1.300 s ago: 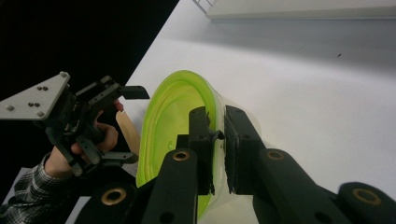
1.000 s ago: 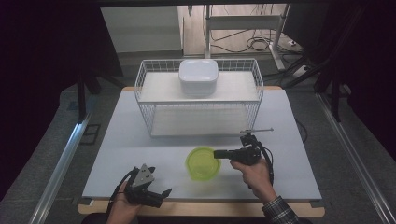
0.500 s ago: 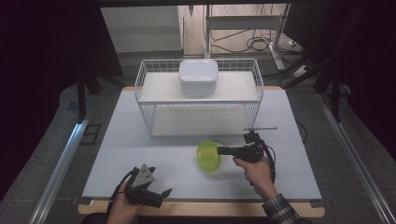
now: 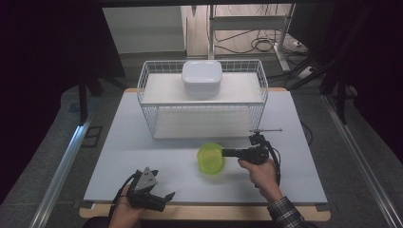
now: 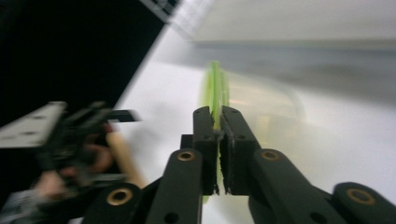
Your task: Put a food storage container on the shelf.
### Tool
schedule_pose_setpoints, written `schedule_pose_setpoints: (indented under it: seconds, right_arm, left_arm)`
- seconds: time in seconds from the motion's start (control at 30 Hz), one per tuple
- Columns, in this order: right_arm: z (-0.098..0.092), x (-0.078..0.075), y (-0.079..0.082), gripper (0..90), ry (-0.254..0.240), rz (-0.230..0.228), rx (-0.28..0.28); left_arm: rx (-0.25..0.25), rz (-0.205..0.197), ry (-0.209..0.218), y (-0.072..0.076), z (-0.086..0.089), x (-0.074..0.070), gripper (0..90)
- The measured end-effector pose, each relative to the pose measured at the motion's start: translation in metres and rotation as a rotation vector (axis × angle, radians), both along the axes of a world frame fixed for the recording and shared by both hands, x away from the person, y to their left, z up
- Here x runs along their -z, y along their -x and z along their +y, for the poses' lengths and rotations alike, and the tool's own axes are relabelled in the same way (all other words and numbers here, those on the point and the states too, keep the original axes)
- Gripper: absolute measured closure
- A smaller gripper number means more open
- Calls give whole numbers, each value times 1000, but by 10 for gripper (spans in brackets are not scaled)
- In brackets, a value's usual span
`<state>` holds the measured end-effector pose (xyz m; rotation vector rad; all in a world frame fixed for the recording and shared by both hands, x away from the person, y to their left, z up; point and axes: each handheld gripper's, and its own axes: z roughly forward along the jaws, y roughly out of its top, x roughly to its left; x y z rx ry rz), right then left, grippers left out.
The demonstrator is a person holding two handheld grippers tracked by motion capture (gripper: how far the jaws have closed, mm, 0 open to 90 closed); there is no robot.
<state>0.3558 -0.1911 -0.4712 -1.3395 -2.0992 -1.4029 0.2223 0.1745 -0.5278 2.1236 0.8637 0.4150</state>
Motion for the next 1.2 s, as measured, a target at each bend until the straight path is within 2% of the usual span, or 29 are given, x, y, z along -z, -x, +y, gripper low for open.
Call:
schedule_pose_setpoints:
  seconds: [0.03, 0.07, 0.1, 0.2, 0.27, 0.43, 0.53, 0.63, 0.83, 0.87, 0.93, 0.97, 1.0, 1.13, 1.2]
  right_arm:
    - [-6, -1, -3, 818, 80, -38, 36]
    - [-6, -1, -3, 818, 80, -38, 36]
    - [-11, 1, -7, 804, 135, -55, 65]
    - [-15, 8, -13, 790, 151, -50, 91]
    - [-17, 17, -20, 774, 180, -59, 118]
    - [-14, 21, -27, 747, 195, -67, 123]
    - [-12, 19, -26, 663, 221, -96, 129]
    - [-14, 19, -24, 603, 232, -103, 143]
    - [-18, 16, -16, 569, 213, -88, 190]
    - [-17, 18, -15, 596, 186, -55, 200]
    - [-16, 20, -16, 626, 177, -40, 208]
    - [-14, 25, -17, 673, 150, -3, 215]
    - [-14, 25, -17, 673, 150, -3, 215]
    - [-13, 30, -23, 763, 65, 59, 230]
    - [-12, 31, -25, 802, 40, 80, 220]
  left_arm:
    - [5, 2, -7, 0, 0, 0, 37]
    - [5, 2, -7, 0, 0, 0, 37]
    - [7, 2, -9, 0, -1, 0, 37]
    - [8, 3, -11, 0, -1, 1, 37]
    - [7, 4, -12, 0, -1, 1, 37]
    - [8, 5, -13, 0, -1, 1, 37]
    - [10, 5, -14, 0, -1, 1, 38]
    - [11, 5, -16, 0, -2, 1, 38]
    - [14, 6, -19, 0, -3, 2, 38]
    - [15, 7, -20, 0, -3, 2, 37]
    - [15, 6, -21, 0, -3, 2, 37]
    - [15, 5, -21, 0, -3, 2, 38]
    - [15, 5, -20, 0, -3, 1, 38]
    - [17, 6, -20, 0, -3, 2, 38]
    - [18, 5, -21, 0, -3, 2, 38]
